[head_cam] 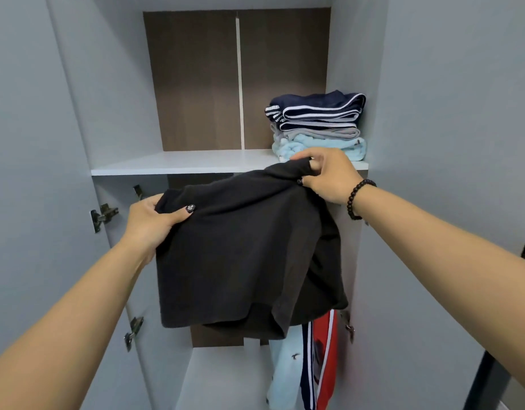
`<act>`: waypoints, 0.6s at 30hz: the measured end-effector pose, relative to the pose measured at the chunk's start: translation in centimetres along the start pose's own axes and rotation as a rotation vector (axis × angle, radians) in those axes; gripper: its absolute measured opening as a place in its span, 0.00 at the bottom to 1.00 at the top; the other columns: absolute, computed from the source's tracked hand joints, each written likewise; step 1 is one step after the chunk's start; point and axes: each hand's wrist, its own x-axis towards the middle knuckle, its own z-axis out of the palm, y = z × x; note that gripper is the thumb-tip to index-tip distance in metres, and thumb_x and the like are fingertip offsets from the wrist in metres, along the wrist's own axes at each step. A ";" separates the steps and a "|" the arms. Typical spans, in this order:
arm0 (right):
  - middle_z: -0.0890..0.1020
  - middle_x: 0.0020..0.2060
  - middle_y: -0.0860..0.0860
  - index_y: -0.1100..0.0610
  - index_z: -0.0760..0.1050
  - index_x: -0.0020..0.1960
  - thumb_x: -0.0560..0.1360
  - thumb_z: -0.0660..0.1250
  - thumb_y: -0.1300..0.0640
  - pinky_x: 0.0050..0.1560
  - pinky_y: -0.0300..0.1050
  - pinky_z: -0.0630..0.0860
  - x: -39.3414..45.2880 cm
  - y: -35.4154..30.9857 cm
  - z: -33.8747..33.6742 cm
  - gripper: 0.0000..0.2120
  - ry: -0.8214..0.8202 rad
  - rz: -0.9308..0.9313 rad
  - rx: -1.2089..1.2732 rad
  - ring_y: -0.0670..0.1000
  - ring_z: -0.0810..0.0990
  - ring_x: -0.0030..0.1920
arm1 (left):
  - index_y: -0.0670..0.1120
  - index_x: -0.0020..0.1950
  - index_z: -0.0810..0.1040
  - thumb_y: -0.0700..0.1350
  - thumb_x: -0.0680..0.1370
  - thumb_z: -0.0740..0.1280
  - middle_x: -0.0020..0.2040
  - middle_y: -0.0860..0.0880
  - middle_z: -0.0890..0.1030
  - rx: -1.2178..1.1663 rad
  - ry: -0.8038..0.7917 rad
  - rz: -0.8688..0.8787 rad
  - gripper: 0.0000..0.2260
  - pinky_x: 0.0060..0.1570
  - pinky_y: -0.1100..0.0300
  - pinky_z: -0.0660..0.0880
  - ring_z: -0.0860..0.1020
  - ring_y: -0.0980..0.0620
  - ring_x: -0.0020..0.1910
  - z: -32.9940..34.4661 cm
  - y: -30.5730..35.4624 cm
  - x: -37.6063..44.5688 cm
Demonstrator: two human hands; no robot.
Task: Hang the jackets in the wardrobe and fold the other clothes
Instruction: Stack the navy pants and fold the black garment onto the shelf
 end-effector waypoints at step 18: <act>0.84 0.53 0.53 0.56 0.81 0.54 0.69 0.75 0.63 0.59 0.52 0.77 -5.7 3.7 5.6 0.14 -0.161 0.454 0.590 0.54 0.82 0.55 | 0.50 0.55 0.80 0.40 0.66 0.77 0.48 0.57 0.85 -0.008 -0.231 -0.096 0.19 0.50 0.56 0.78 0.83 0.55 0.50 -0.4 -4.1 -1.9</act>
